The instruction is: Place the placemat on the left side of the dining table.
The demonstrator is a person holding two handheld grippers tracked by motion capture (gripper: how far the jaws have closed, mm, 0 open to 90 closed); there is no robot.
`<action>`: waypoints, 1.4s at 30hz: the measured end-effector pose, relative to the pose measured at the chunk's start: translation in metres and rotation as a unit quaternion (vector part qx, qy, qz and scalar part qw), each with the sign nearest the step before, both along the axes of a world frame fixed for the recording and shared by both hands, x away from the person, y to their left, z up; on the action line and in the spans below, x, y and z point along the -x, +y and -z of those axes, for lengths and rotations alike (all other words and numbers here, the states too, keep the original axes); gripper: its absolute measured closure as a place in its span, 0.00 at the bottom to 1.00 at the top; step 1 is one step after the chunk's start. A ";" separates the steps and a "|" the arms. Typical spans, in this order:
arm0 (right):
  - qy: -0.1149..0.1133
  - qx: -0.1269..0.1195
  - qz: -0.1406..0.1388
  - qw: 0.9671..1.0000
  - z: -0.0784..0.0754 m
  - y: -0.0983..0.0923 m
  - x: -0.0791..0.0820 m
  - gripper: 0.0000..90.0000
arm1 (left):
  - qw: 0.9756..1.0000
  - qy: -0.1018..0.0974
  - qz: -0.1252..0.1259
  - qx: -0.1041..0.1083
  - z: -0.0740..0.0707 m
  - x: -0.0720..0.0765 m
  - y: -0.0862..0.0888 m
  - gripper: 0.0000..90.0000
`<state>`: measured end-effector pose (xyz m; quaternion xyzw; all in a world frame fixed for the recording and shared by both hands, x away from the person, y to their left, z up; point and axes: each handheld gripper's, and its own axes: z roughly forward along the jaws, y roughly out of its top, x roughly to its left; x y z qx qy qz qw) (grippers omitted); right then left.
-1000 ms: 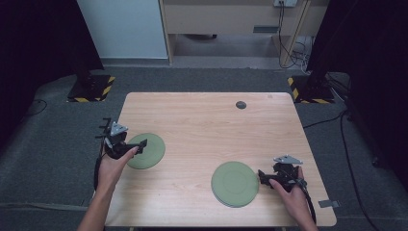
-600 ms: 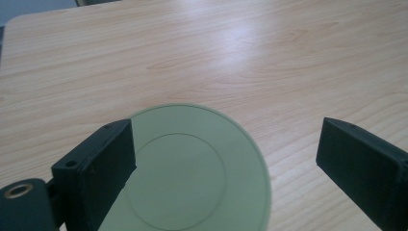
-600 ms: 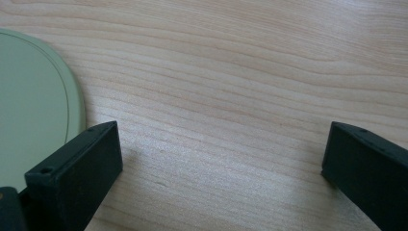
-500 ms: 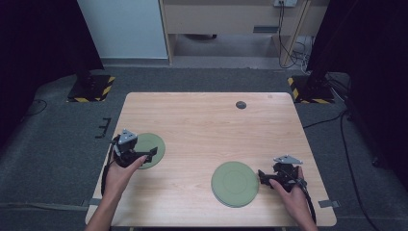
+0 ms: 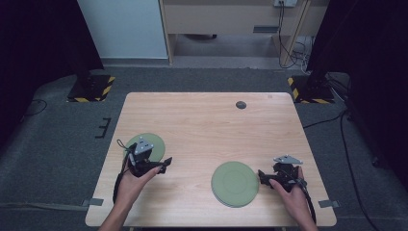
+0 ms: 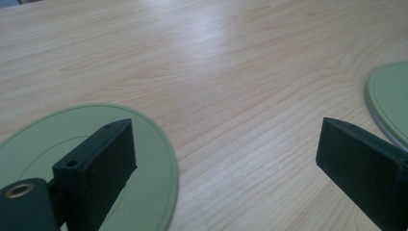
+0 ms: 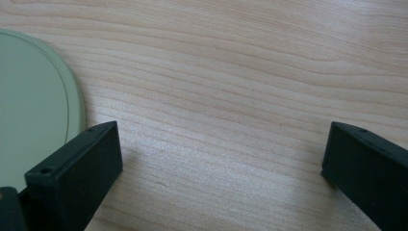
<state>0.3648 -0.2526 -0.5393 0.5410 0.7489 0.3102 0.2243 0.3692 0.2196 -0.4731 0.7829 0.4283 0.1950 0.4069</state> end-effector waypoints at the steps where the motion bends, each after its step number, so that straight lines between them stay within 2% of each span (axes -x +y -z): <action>1: 0.000 0.000 0.000 1.000 0.000 0.000 0.000 0.01 | 1.000 0.001 0.003 0.000 0.001 0.001 -0.003 0.07; 12: 0.000 0.000 0.000 1.000 0.000 0.000 0.000 0.01 | 0.999 0.014 0.029 -0.003 0.017 0.010 -0.026 0.07; 15: 0.000 0.000 0.000 1.000 0.000 0.000 0.000 0.01 | 0.999 0.011 0.037 -0.017 0.020 0.012 -0.031 0.07; 28: 0.000 0.000 0.000 1.000 0.000 0.000 0.000 0.01 | 0.998 0.023 0.057 -0.019 0.032 0.019 -0.050 0.06; 36: 0.000 0.000 0.000 1.000 0.000 0.000 0.000 0.01 | 0.996 0.032 0.082 -0.023 0.040 0.023 -0.074 0.06; 38: 0.000 0.000 0.000 1.000 0.000 0.000 0.000 0.01 | 0.995 0.037 0.093 -0.028 0.045 0.024 -0.085 0.06; 42: 0.000 0.000 -0.001 1.000 0.000 0.000 0.000 0.01 | 0.993 0.042 0.101 -0.034 0.052 0.025 -0.095 0.06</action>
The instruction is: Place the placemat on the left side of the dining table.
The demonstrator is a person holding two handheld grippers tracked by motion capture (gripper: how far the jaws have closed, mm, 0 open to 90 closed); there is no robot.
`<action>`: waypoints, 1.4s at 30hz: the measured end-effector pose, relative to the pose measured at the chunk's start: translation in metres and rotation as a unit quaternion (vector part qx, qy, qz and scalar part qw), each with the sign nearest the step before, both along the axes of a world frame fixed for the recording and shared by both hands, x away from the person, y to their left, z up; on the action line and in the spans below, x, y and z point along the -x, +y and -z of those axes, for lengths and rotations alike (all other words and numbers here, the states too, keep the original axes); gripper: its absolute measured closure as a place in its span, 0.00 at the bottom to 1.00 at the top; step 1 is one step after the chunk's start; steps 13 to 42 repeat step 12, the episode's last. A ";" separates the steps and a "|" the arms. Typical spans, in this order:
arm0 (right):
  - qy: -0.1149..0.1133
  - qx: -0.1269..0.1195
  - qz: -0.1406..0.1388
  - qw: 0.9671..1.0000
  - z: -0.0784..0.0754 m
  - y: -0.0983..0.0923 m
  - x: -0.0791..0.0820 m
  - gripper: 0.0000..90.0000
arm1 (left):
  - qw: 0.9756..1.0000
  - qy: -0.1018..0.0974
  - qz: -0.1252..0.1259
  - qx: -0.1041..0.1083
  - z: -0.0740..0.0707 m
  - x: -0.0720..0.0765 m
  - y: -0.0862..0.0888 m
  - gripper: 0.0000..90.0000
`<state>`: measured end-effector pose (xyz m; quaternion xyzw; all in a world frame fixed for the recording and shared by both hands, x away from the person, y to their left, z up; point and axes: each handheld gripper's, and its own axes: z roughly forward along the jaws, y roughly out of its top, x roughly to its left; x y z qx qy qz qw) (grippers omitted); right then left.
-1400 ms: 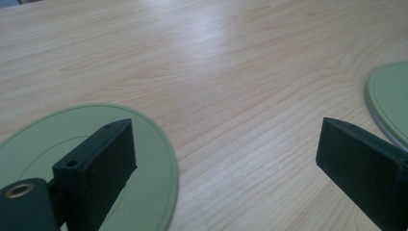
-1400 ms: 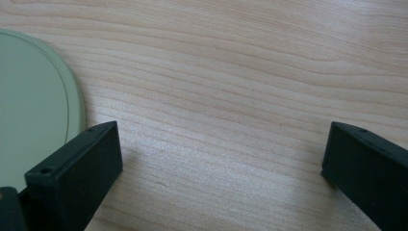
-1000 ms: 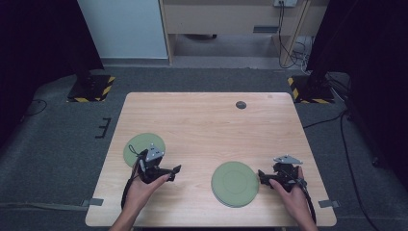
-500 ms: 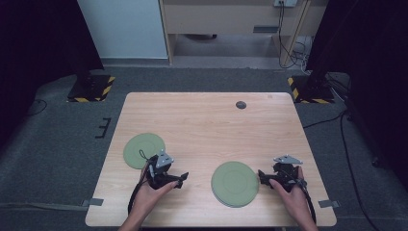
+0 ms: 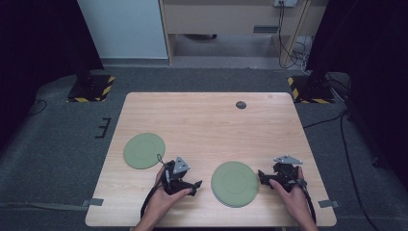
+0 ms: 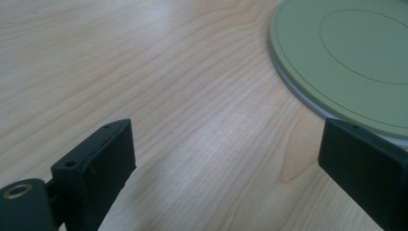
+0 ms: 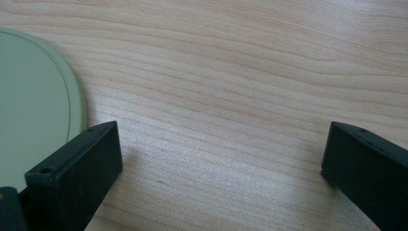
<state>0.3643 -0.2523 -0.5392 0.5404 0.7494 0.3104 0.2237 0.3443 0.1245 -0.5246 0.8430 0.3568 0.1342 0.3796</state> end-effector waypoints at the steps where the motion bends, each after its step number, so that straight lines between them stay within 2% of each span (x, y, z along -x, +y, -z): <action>1: 0.000 0.000 0.000 1.000 0.000 0.000 0.000 0.01 | 1.000 0.002 0.002 -0.003 0.003 0.000 -0.003 0.06; 3: 0.001 0.000 -0.001 1.000 0.000 0.000 0.000 0.01 | 1.000 0.009 0.003 -0.008 0.010 -0.001 -0.008 0.05; 11: 0.001 0.000 -0.002 1.000 0.000 0.000 0.000 0.01 | 1.000 0.003 -0.006 -0.028 0.012 -0.004 -0.013 0.04; 42: 0.001 0.000 -0.002 1.000 0.000 0.000 0.000 0.01 | 1.000 0.003 -0.006 -0.028 0.012 -0.004 -0.013 0.03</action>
